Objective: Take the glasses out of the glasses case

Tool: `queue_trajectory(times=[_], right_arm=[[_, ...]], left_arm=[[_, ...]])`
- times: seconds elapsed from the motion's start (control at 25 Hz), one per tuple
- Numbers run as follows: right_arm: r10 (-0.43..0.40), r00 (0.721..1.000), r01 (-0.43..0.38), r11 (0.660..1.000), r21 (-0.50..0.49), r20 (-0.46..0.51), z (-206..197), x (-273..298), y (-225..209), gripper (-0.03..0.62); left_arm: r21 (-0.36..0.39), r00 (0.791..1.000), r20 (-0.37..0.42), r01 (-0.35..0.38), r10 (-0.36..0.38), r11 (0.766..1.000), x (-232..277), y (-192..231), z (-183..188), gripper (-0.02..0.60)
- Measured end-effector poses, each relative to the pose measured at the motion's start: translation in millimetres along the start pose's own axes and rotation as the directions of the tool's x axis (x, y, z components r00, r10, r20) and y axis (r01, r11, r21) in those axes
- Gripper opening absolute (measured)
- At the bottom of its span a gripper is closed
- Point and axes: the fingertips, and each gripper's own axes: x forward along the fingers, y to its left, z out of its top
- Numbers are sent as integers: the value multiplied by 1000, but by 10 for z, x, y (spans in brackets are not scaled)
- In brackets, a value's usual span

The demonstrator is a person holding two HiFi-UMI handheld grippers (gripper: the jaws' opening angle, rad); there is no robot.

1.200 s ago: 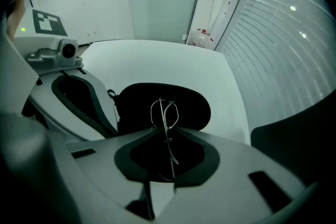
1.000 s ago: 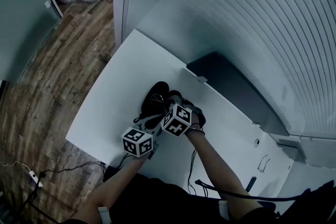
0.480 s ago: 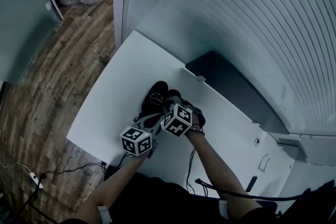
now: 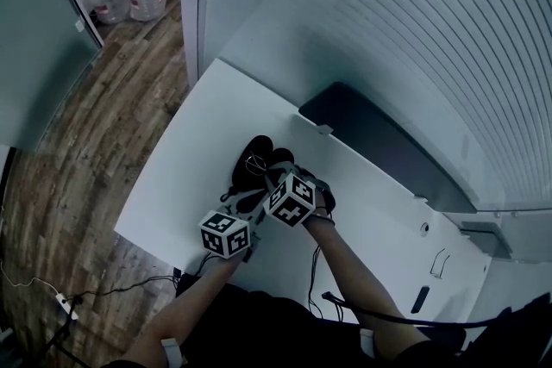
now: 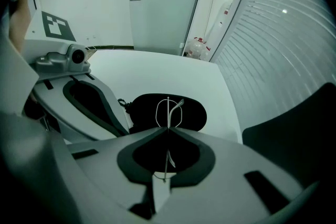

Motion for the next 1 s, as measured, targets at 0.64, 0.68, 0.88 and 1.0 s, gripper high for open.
queue_trajectory(times=[0.64,0.68,0.88,1.0], right_arm=[[-64,997,57,990,127,51,-118,-251,86,20],[-67,996,59,989,135,54,-130,-262,98,20],[-87,994,75,982,173,62,-196,-321,129,20],[-98,993,85,977,195,61,-240,-355,159,20]], left_arm=[[96,997,-75,43,-36,994,-72,-241,-78,6],[101,996,-80,46,-38,994,-77,-254,-90,6],[120,994,-101,62,-50,991,-83,-322,-140,6],[129,991,-120,72,-56,989,-93,-356,-180,6]])
